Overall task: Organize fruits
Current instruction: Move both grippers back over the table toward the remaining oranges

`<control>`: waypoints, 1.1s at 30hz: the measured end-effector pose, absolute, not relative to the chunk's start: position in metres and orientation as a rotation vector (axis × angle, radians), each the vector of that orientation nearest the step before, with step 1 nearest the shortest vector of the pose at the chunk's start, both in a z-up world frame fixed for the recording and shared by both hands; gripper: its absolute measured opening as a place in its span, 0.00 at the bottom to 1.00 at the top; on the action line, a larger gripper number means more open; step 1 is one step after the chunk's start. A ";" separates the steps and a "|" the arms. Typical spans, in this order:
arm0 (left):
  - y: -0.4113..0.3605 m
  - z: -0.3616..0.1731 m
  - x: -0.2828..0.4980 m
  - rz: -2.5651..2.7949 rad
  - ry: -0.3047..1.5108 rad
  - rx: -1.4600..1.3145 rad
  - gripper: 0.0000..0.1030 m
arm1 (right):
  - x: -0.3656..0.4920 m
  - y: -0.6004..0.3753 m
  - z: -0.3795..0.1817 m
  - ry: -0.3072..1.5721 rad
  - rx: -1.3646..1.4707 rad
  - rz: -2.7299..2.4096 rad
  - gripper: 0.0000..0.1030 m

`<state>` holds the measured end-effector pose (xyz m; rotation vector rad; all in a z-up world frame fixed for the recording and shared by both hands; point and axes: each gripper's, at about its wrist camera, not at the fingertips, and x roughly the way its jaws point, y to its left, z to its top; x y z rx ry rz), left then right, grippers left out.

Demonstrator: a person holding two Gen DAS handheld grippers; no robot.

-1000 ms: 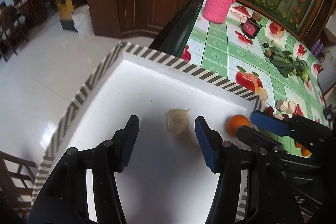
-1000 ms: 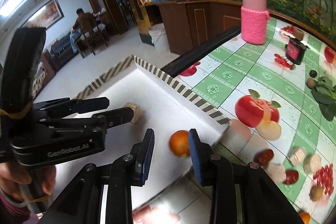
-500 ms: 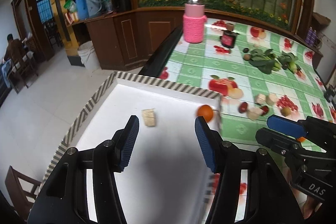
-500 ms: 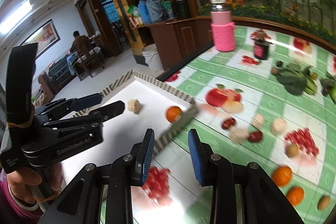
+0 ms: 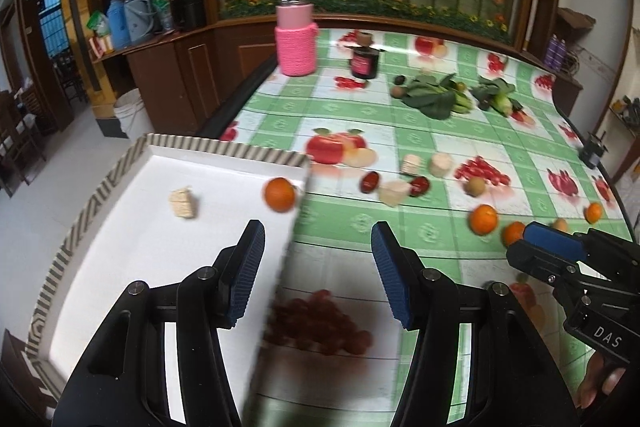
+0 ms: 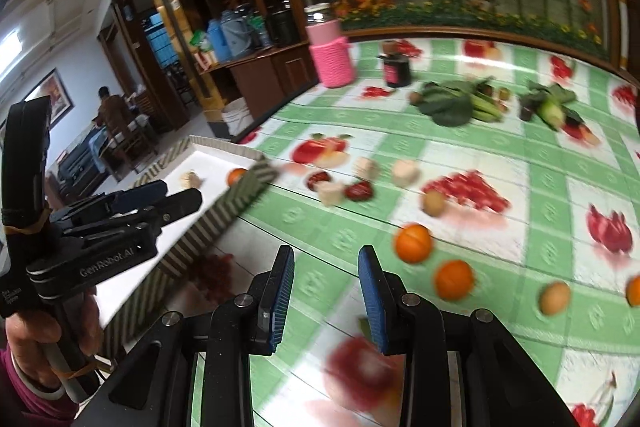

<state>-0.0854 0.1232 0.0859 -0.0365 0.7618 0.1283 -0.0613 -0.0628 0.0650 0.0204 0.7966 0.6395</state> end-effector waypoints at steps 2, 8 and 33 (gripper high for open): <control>0.113 0.085 -0.085 0.121 0.757 -0.025 0.54 | -0.063 -0.076 0.061 0.802 0.022 0.610 0.31; 0.091 0.077 -0.081 0.065 0.779 -0.019 0.54 | -0.065 -0.113 0.052 0.817 0.046 0.546 0.31; 0.044 0.047 -0.034 -0.096 0.894 -0.030 0.54 | -0.014 -0.114 0.012 0.904 -0.024 0.551 0.29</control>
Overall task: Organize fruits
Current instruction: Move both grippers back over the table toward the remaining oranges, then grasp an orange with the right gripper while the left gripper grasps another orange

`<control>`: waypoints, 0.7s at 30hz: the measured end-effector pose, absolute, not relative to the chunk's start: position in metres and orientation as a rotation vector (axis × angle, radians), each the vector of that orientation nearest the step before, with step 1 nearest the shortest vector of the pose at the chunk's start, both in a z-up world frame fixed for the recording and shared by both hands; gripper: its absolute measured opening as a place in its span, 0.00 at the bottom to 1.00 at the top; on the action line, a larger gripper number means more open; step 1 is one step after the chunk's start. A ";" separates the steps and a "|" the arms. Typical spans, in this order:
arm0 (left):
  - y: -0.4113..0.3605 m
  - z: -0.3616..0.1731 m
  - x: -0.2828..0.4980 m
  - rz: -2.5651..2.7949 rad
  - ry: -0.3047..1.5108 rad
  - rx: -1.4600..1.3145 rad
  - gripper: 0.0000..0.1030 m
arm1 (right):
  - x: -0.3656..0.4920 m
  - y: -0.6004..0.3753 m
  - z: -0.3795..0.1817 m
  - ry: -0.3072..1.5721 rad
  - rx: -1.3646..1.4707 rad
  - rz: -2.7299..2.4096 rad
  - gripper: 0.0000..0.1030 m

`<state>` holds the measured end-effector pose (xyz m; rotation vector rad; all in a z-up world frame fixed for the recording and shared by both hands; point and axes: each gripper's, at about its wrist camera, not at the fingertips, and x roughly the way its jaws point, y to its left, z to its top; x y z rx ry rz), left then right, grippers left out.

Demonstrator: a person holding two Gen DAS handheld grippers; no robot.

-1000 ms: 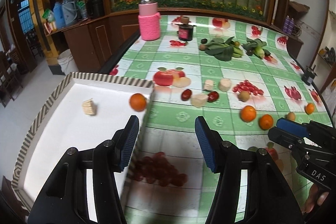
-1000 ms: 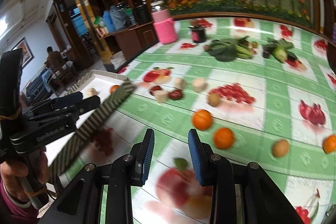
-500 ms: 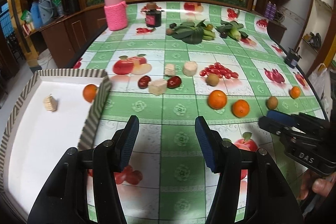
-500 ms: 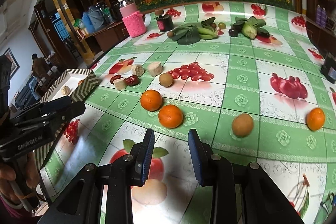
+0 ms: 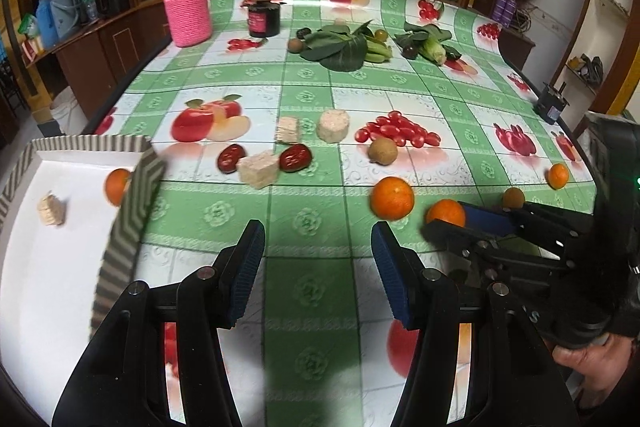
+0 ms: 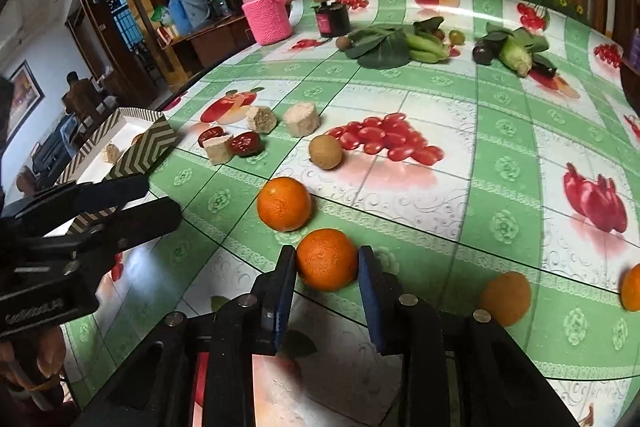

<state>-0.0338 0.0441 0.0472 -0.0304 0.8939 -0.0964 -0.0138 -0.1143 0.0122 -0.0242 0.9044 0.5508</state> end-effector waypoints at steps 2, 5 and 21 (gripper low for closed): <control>0.039 0.046 -0.027 -0.112 0.900 -0.036 0.54 | -0.016 -0.126 0.019 0.873 0.009 0.532 0.29; 0.029 0.045 -0.020 -0.147 0.909 -0.038 0.54 | -0.014 -0.151 0.028 0.836 0.105 0.508 0.29; -0.005 0.016 0.013 -0.222 0.975 0.003 0.29 | -0.006 -0.170 0.024 0.839 0.220 0.532 0.30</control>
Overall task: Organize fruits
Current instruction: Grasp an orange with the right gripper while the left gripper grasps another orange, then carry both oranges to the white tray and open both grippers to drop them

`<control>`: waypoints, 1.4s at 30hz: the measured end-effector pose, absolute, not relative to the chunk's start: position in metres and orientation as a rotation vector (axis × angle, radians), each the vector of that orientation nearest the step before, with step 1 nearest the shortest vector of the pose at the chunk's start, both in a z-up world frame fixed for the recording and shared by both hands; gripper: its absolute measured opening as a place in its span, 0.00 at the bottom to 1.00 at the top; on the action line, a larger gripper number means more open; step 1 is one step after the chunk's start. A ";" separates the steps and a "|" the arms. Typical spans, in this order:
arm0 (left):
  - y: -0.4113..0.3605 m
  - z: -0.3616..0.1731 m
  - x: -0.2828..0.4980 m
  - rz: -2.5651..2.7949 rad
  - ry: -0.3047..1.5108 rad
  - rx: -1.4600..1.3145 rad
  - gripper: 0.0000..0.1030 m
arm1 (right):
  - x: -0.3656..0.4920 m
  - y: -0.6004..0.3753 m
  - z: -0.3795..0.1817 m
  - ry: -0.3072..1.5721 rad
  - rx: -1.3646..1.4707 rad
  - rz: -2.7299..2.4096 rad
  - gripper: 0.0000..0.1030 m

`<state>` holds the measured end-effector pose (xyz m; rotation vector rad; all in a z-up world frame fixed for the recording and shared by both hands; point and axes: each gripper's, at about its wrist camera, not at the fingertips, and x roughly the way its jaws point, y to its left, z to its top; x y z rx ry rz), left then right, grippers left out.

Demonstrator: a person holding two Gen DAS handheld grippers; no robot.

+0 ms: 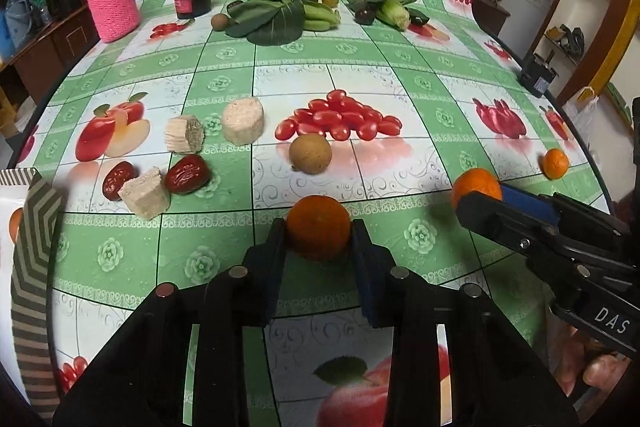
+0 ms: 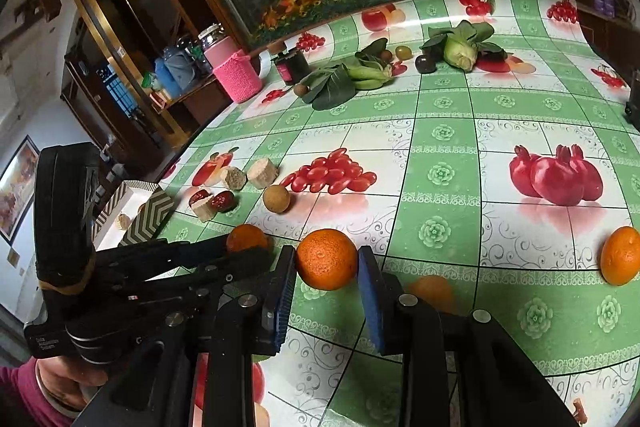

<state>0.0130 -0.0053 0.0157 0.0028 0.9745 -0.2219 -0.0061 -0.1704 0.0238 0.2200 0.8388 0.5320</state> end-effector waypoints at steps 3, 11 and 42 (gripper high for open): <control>0.000 0.017 0.010 -0.213 0.971 -0.009 0.29 | -0.006 -0.168 0.023 0.844 0.213 0.541 0.30; 0.032 0.048 -0.022 -0.179 0.920 -0.036 0.29 | -0.016 -0.147 0.028 0.856 0.177 0.585 0.29; 0.272 0.075 -0.106 0.229 0.892 -0.168 0.29 | -0.047 0.100 0.066 0.885 -0.070 1.002 0.29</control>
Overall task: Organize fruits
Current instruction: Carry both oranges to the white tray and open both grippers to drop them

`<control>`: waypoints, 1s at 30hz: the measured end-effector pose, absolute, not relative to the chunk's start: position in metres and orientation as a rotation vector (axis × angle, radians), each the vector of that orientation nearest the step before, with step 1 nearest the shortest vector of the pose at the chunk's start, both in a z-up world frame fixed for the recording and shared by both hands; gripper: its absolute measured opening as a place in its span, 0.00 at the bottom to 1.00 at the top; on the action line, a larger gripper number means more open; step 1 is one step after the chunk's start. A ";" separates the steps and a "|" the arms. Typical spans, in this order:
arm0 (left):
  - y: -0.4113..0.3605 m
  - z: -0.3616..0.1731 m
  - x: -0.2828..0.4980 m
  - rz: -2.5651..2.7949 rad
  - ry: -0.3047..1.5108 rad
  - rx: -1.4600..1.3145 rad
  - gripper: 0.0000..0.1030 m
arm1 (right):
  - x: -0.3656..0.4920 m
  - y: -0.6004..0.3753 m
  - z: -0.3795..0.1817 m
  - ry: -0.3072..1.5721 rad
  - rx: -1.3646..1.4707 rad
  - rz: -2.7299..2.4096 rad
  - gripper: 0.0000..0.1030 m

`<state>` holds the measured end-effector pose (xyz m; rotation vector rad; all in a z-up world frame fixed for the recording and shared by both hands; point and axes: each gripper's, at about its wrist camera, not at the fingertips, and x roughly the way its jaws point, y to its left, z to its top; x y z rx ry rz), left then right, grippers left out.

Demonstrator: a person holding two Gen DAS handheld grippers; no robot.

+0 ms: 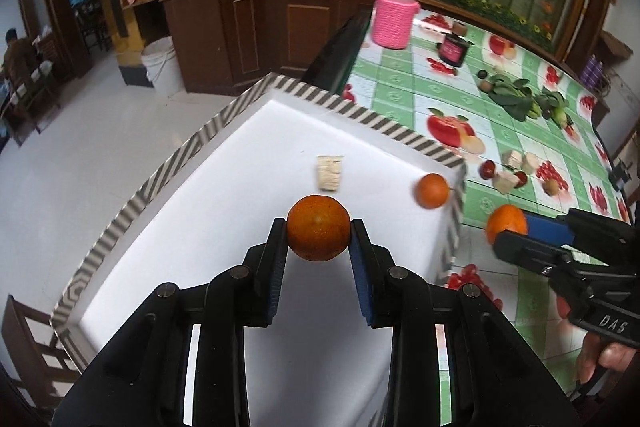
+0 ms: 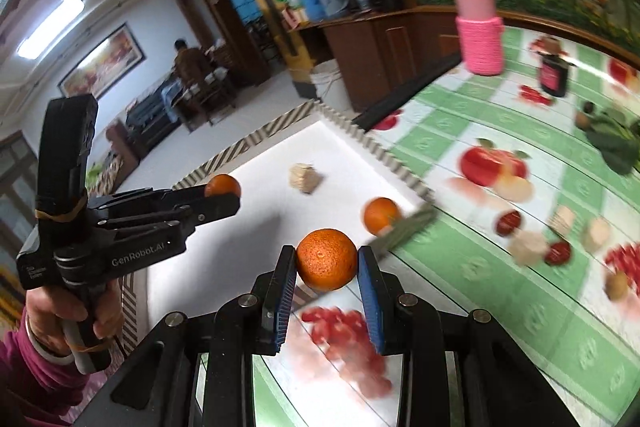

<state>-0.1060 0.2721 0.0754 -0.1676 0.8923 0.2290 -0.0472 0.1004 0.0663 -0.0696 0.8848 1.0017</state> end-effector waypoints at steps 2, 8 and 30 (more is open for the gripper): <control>0.276 0.071 -0.108 0.240 0.903 -0.173 0.29 | -0.045 0.118 0.063 0.894 -0.101 1.020 0.29; 0.281 0.056 -0.103 0.258 0.934 -0.196 0.29 | -0.036 0.151 0.048 0.931 -0.150 1.028 0.29; 0.259 0.051 -0.113 0.263 0.887 -0.353 0.30 | -0.012 0.148 0.045 0.896 -0.192 0.956 0.30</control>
